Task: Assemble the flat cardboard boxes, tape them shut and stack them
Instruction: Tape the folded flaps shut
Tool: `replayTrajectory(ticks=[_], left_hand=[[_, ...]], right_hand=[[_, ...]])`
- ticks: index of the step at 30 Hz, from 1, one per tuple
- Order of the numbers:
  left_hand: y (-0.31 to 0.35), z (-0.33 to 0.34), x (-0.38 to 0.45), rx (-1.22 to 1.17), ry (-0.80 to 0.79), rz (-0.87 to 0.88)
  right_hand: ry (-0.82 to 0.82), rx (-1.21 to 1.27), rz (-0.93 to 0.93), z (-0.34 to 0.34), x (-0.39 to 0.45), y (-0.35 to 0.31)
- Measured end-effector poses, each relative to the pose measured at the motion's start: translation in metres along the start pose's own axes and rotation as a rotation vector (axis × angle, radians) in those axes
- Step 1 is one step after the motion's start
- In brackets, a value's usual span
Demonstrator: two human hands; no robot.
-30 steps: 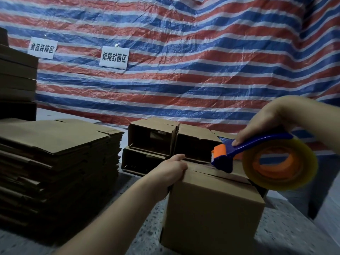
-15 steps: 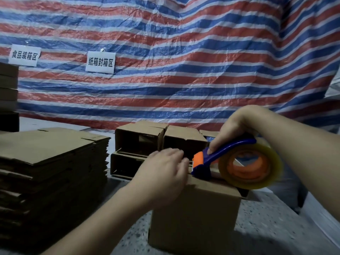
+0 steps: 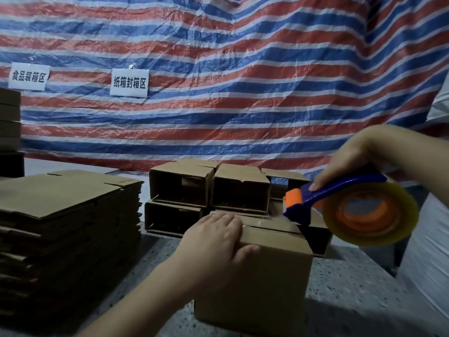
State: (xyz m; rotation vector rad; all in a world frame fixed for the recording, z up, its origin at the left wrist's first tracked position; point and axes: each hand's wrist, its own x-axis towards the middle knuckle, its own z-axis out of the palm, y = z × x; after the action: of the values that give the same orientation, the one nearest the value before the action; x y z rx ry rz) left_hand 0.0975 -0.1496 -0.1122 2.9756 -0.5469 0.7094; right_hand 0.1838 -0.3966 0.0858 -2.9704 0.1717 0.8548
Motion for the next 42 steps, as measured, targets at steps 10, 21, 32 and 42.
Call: replayTrajectory(ticks=[10, 21, 32, 42], left_hand=[[0.008, -0.012, 0.006, 0.067, -0.120, -0.062], [0.047, 0.010, 0.033, 0.002, -0.052, 0.073], [0.048, 0.010, 0.030, -0.038, -0.033, 0.053], [0.055, -0.004, 0.044, -0.019, -0.191, 0.080]], right_hand=[[0.063, -0.024, -0.003, 0.022, 0.009, 0.005], [0.062, 0.080, -0.059, 0.025, 0.012, 0.017], [0.010, 0.106, -0.013, 0.022, 0.003, 0.071], [-0.035, 0.125, -0.049, 0.056, 0.035, 0.067]])
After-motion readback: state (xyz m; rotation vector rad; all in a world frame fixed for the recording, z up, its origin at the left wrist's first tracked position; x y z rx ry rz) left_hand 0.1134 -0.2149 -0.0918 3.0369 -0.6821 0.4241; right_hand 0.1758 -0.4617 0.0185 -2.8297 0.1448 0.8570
